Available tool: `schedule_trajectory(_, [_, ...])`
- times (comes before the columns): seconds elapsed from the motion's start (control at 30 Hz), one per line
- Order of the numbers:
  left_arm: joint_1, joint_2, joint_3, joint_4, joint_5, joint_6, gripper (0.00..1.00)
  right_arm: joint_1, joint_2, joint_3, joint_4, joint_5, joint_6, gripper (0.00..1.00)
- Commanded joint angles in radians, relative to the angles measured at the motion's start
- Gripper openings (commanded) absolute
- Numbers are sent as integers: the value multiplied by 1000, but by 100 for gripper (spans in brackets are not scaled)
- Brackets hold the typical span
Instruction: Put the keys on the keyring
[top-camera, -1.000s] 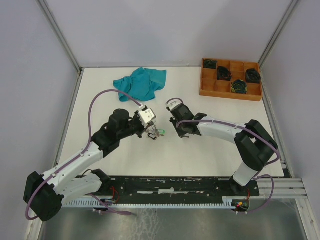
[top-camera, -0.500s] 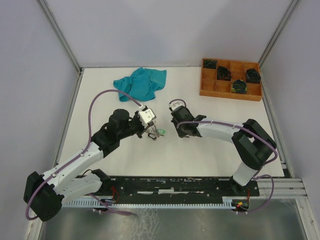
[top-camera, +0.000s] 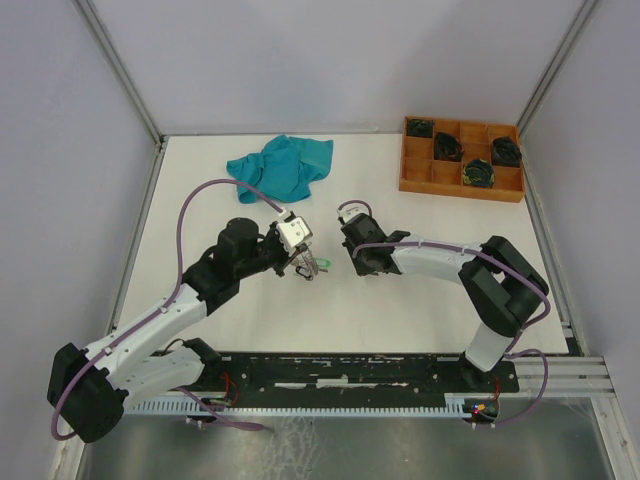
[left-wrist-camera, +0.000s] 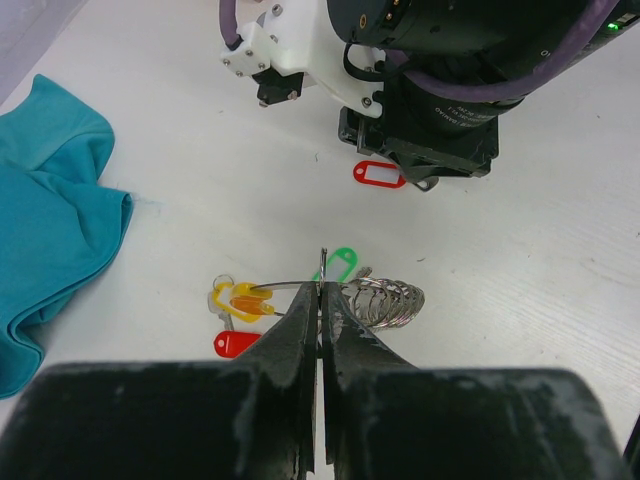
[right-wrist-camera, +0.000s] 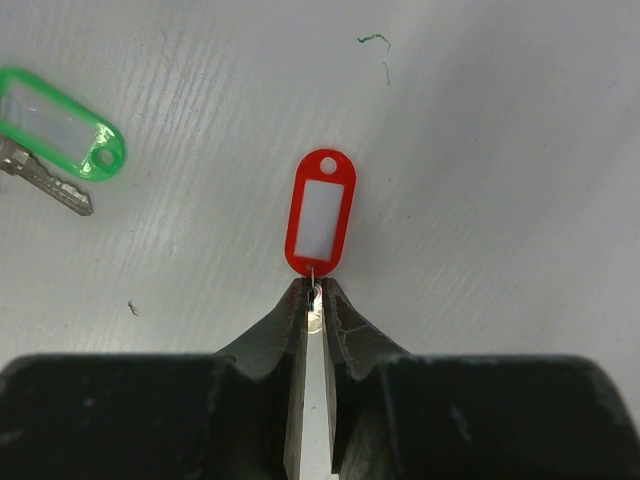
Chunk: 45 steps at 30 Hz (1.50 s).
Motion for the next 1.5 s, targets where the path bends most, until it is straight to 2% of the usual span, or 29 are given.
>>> schedule_trajectory(0.0, [2,-23,48,31,23,13,3,-2,-1,4,9,10,14,17])
schedule_trajectory(0.23, [4,-25,48,30,23,13,3,-2,14,10,2,8,14,12])
schedule_trajectory(0.43, [4,-30,46,29,33,16,3,-1,-4,12,-9,5,6,1])
schedule_trajectory(0.77, [4,-44,34,28,91,41,3,-7,-166,-12,16,-39,-120,1])
schedule_trajectory(0.97, [3,-44,29,27,132,51,3,-22,-303,-96,139,-114,-219,1])
schedule_trajectory(1.17, [3,-39,31,25,180,48,3,-61,-368,-47,43,-281,-315,1])
schedule_trajectory(1.47, [3,3,49,15,264,49,3,-76,-498,-93,100,-478,-476,1])
